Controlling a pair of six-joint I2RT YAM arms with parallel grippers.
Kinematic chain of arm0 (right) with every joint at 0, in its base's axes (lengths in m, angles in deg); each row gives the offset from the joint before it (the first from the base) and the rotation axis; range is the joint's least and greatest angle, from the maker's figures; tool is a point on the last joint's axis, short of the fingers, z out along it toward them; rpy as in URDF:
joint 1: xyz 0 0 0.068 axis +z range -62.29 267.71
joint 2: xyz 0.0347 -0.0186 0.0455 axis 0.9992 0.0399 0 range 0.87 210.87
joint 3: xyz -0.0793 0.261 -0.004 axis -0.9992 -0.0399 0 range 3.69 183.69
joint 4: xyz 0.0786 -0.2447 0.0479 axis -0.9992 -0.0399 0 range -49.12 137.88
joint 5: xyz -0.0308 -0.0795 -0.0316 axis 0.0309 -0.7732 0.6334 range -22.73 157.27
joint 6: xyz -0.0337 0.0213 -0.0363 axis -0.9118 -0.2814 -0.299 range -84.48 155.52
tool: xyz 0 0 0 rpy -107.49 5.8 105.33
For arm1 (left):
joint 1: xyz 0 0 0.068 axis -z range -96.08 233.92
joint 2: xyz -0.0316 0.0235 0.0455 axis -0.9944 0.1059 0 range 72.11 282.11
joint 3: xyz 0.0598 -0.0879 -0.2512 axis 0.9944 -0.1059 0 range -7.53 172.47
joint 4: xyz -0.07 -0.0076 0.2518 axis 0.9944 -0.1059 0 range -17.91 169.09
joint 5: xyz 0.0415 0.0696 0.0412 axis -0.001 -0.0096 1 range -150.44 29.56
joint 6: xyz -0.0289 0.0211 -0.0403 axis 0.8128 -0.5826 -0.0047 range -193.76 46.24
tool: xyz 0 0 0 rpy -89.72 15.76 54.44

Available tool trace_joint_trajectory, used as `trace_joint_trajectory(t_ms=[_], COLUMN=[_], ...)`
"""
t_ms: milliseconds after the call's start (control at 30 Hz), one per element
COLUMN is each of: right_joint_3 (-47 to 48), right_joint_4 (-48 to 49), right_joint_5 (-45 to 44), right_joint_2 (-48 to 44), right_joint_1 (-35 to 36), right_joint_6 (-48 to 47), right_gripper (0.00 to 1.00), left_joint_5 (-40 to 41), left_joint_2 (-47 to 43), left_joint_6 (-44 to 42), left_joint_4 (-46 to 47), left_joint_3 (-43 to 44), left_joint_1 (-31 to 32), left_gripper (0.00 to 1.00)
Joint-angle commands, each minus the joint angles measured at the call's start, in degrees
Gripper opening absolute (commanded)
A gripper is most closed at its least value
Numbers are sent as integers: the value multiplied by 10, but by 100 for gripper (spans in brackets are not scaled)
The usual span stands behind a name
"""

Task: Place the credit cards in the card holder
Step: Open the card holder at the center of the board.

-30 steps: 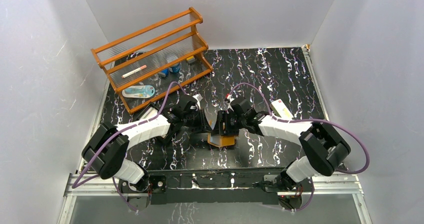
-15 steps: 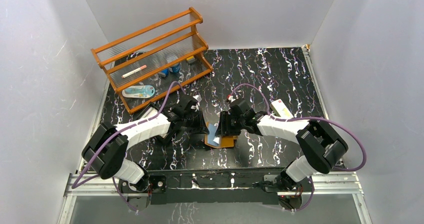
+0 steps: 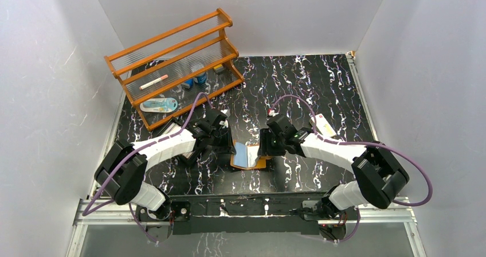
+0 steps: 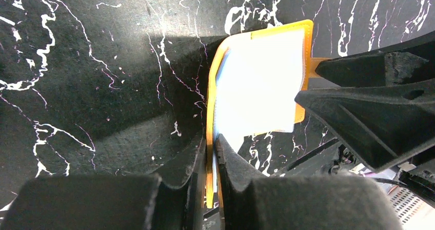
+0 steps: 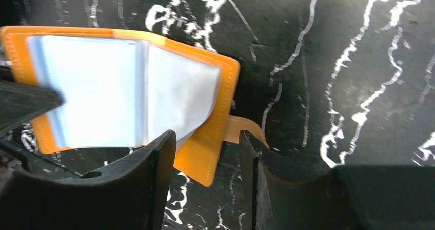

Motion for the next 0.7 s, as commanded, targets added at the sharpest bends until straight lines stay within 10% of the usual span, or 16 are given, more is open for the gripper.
trace_joint_trajectory(t_ms=[0, 667], right_joint_3=[8, 68], right_joint_4=[-56, 93], right_joint_5=[-57, 113], right_joint_2=[-19, -28], right_joint_1=[3, 33], right_joint_6=[-9, 60], right_gripper=[55, 25], left_joint_5=[8, -18], left_joint_2=[3, 2], left_joint_6=[-11, -7], left_joint_4=[-21, -9], left_joint_3=[15, 27], left_joint_1=[4, 4], left_gripper=[10, 14])
